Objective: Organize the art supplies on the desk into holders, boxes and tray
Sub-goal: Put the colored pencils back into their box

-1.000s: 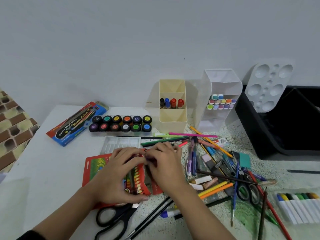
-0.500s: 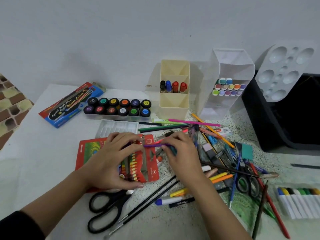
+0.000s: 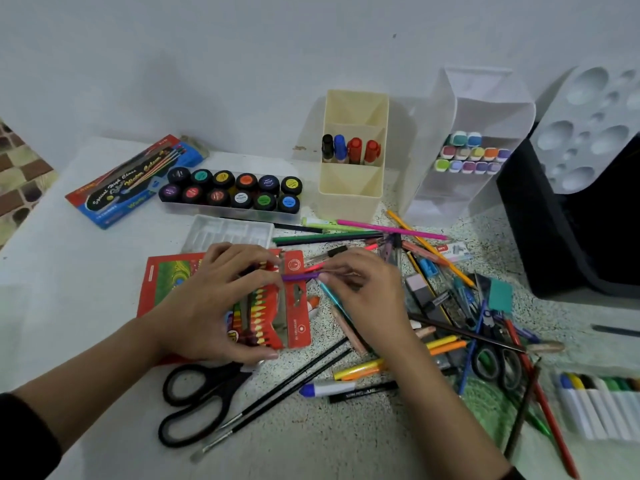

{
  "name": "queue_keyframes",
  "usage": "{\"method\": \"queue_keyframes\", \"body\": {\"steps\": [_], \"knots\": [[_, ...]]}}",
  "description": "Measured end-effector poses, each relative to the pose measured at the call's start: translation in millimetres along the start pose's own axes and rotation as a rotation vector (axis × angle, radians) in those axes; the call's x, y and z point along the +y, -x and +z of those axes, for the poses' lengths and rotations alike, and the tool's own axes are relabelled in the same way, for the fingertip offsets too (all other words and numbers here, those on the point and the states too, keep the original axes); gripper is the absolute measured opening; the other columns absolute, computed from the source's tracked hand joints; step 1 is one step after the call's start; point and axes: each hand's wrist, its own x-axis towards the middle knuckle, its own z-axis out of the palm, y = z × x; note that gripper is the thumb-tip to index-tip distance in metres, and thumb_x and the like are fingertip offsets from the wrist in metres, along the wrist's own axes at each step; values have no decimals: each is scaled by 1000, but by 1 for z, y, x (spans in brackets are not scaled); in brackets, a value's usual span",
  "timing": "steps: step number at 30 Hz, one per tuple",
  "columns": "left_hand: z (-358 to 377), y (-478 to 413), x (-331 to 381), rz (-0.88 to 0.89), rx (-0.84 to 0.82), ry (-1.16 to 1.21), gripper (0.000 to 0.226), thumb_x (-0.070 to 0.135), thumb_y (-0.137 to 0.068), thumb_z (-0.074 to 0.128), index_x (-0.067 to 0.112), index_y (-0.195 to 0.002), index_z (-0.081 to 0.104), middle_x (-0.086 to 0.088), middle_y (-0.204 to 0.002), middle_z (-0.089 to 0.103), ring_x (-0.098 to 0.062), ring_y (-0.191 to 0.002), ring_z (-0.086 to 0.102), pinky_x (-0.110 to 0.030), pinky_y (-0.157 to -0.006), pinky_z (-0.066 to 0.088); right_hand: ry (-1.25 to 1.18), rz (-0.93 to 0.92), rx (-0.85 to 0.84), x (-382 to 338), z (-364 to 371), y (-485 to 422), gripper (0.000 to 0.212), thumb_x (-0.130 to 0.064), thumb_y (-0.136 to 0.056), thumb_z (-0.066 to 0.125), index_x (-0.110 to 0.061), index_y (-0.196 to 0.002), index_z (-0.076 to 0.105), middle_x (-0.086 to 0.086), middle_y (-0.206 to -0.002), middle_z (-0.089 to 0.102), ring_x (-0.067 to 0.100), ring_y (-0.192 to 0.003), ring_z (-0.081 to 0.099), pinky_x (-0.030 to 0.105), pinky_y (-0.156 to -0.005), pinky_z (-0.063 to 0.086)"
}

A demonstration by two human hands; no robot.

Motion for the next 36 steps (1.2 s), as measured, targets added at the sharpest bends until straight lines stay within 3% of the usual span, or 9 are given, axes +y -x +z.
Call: {"method": "queue_keyframes", "body": {"steps": [6,11,15,22,25,29,32,36], "knots": [[-1,0,0,2,2,-5,84,79,-67,73,21,-127,61,0,-142,50,-17,-136,43,-51,-107,34,-24,5,75,1,-2,3,15,-1,-84,76,-14,-92,78,-9,-92,71,10,-88,68,29,-78,58],[-2,-1,1,7,-5,-21,86,80,-67,72,20,-128,62,-1,-143,49,-19,-136,43,-52,-107,34,-258,208,227,0,-9,0,20,4,-90,67,-14,-89,74,2,-92,72,16,-85,67,28,-75,54],[-7,-1,2,11,-29,-40,87,83,-68,69,22,-130,61,-1,-145,47,-19,-137,41,-49,-108,34,-312,211,252,-6,-7,-2,18,2,-93,65,-15,-91,70,4,-91,71,19,-88,66,30,-80,57],[-18,-6,8,37,-50,-90,84,86,-68,65,28,-129,61,4,-140,50,-17,-135,42,-49,-106,36,-158,236,151,-9,-1,-9,26,1,-91,66,-25,-86,69,-6,-90,71,12,-91,67,25,-82,55],[-17,-4,8,49,-38,-64,83,83,-68,69,28,-129,61,2,-142,49,-18,-135,42,-49,-105,39,-146,235,174,-14,-5,-9,28,4,-90,65,-23,-84,69,-5,-89,69,11,-85,65,20,-74,53],[-15,-2,7,53,-18,-35,82,81,-69,70,26,-128,61,2,-145,47,-17,-137,41,-46,-107,39,-119,219,180,-11,-10,-4,26,5,-88,66,-20,-85,70,-5,-87,69,12,-83,65,25,-74,53],[-10,-3,8,61,-10,-9,81,79,-69,72,24,-127,63,1,-145,47,-17,-136,41,-47,-107,38,-92,181,62,-19,2,-1,35,3,-87,69,-31,-80,70,-8,-87,70,9,-86,66,24,-76,55],[-7,-4,8,62,12,-2,81,77,-68,74,21,-125,65,-2,-144,48,-19,-134,43,-48,-106,38,-109,209,-1,-23,19,-3,18,-1,-88,72,-19,-88,71,-4,-90,71,7,-87,67,23,-76,57]]}}
